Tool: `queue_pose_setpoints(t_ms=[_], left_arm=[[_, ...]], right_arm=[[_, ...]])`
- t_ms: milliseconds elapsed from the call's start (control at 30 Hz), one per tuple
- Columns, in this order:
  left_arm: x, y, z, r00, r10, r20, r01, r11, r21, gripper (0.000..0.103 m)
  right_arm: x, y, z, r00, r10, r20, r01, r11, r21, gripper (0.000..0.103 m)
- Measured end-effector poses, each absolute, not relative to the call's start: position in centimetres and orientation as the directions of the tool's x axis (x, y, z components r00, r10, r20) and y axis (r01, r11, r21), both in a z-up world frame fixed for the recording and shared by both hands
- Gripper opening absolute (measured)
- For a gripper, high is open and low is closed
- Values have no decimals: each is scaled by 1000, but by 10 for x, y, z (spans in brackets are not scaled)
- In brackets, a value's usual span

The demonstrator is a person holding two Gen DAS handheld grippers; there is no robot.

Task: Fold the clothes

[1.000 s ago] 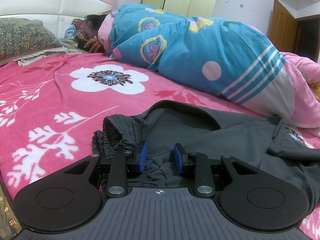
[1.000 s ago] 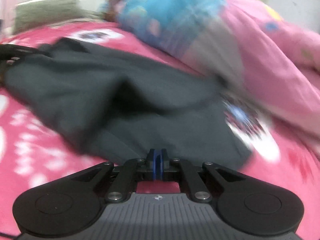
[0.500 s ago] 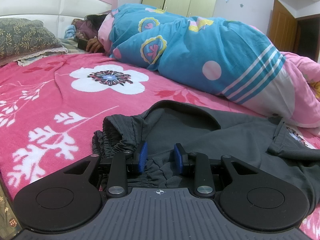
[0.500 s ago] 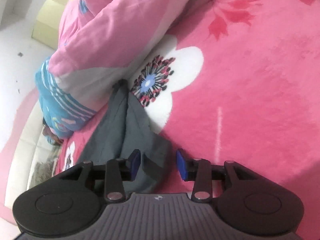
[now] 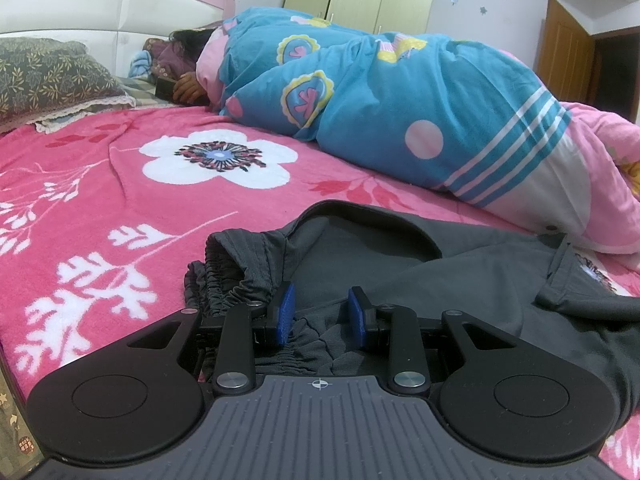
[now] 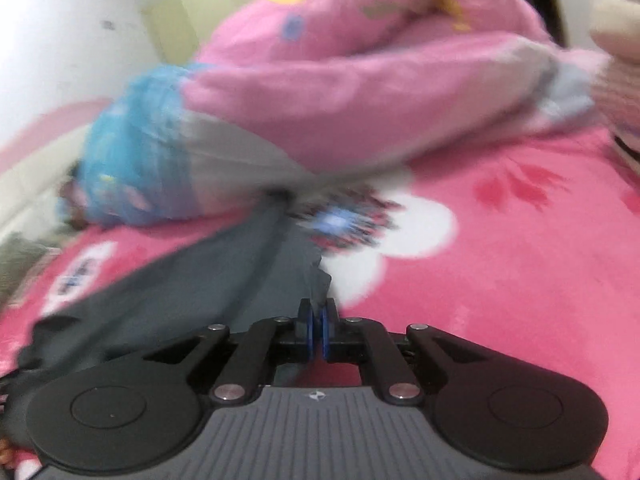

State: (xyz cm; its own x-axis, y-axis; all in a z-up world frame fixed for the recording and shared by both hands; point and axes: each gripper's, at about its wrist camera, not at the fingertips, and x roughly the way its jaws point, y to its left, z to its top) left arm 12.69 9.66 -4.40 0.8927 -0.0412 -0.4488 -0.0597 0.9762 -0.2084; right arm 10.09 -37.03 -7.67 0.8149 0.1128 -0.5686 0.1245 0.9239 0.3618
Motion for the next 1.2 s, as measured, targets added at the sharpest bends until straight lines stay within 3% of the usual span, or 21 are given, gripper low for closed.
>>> queue_pose_setpoints(t_ms=[267, 500, 767, 900, 1067, 1200], left_arm=[[127, 97, -44, 893, -41, -449, -60, 976, -208, 29], [127, 96, -44, 893, -41, -449, -59, 976, -209, 29], [126, 97, -44, 893, -44, -448, -59, 975, -213, 29], [126, 97, -44, 893, -45, -447, -59, 975, -215, 29], [126, 97, -44, 893, -45, -448, -58, 975, -215, 29], [127, 97, -44, 893, -47, -447, -59, 974, -219, 29]], right_arm=[[86, -430, -92, 819, 25, -574, 352, 767, 536, 8], [81, -389, -62, 840, 140, -525, 182, 838, 514, 9], [111, -314, -79, 712, 353, -608, -64, 894, 444, 9], [100, -315, -90, 728, 263, -633, -69, 947, 315, 6], [90, -356, -85, 752, 121, -648, 119, 942, 313, 5], [83, -357, -68, 738, -23, -675, 225, 950, 214, 10]])
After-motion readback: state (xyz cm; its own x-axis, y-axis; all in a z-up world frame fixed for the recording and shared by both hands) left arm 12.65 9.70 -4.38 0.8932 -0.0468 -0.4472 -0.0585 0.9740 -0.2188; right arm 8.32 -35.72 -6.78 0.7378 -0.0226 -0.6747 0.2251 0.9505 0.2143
